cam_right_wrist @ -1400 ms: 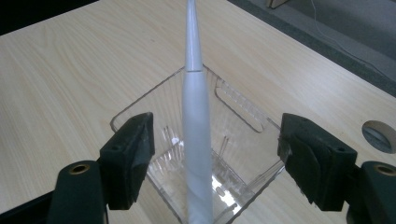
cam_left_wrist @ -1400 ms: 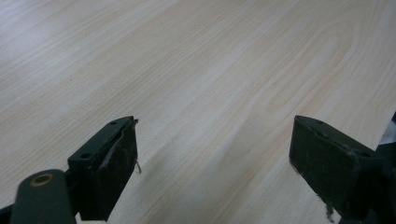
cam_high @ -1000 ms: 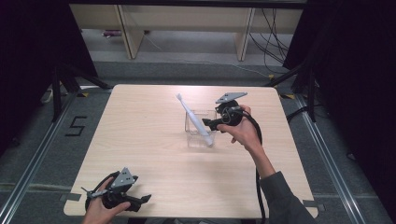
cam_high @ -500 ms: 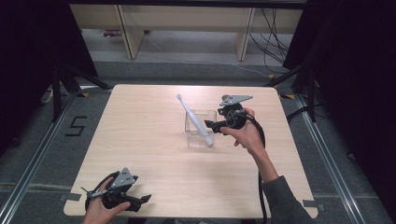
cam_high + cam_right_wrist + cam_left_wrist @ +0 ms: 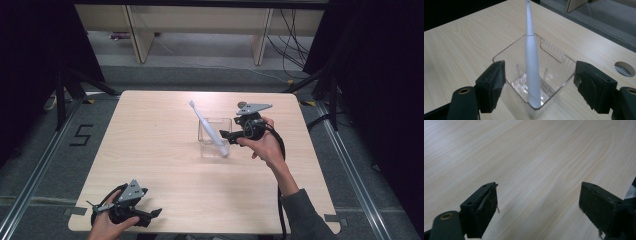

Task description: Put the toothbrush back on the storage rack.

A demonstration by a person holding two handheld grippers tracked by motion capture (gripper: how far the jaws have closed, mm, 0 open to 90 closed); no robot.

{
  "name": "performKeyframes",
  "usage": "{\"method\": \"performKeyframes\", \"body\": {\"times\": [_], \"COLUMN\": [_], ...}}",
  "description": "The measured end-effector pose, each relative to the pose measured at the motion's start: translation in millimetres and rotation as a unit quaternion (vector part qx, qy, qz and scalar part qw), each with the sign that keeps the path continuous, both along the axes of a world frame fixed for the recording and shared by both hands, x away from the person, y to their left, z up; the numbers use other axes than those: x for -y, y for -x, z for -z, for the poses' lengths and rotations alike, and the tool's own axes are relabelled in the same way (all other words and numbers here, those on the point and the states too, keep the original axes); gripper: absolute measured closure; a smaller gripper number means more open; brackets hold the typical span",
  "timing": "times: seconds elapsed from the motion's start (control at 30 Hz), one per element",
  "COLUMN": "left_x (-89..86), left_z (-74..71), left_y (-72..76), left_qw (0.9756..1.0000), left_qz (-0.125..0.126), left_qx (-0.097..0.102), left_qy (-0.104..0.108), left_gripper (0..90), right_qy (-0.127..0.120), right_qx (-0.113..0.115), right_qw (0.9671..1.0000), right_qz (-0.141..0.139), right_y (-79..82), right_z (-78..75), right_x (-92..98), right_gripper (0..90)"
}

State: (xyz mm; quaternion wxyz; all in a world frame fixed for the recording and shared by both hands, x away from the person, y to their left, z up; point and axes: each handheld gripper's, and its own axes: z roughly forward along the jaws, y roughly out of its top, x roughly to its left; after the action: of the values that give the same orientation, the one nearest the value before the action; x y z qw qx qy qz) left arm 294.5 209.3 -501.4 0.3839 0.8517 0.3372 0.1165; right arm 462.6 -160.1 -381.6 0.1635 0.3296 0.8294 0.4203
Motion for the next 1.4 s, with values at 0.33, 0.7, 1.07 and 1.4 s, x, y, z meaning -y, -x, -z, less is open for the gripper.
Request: {"method": "performKeyframes", "body": {"times": [0.33, 0.7, 1.07, 1.4], "left_x": [-1.9, -2.5, -2.0, -2.6], "left_z": [-0.6, -0.9, -0.5, -0.8], "left_y": [-1.0, -1.0, -1.0, -1.2], "left_qw": [0.9999, 0.9999, 1.0, 0.9999], "left_qz": [0.004, 0.004, 0.002, 0.003], "left_qx": [0.003, 0.003, 0.001, 0.002], "left_qy": [-0.013, -0.014, -0.009, -0.014], "left_gripper": [14.9, 15.0, 15.0, 14.9], "right_qy": [0.006, 0.009, 0.01, 0.007], "right_qx": [-0.001, -0.004, 0.002, -0.003], "right_qw": [1.0, 0.9999, 0.9999, 0.9999], "right_qz": [0.001, 0.004, 0.007, 0.011], "right_y": [8.2, 21.6, 35.2, 45.6], "right_z": [1.5, 8.3, 18.1, 29.1], "right_x": [4.8, 16.7, 27.2, 37.3], "right_gripper": [24.4, 23.6, 22.8, 22.4]}}
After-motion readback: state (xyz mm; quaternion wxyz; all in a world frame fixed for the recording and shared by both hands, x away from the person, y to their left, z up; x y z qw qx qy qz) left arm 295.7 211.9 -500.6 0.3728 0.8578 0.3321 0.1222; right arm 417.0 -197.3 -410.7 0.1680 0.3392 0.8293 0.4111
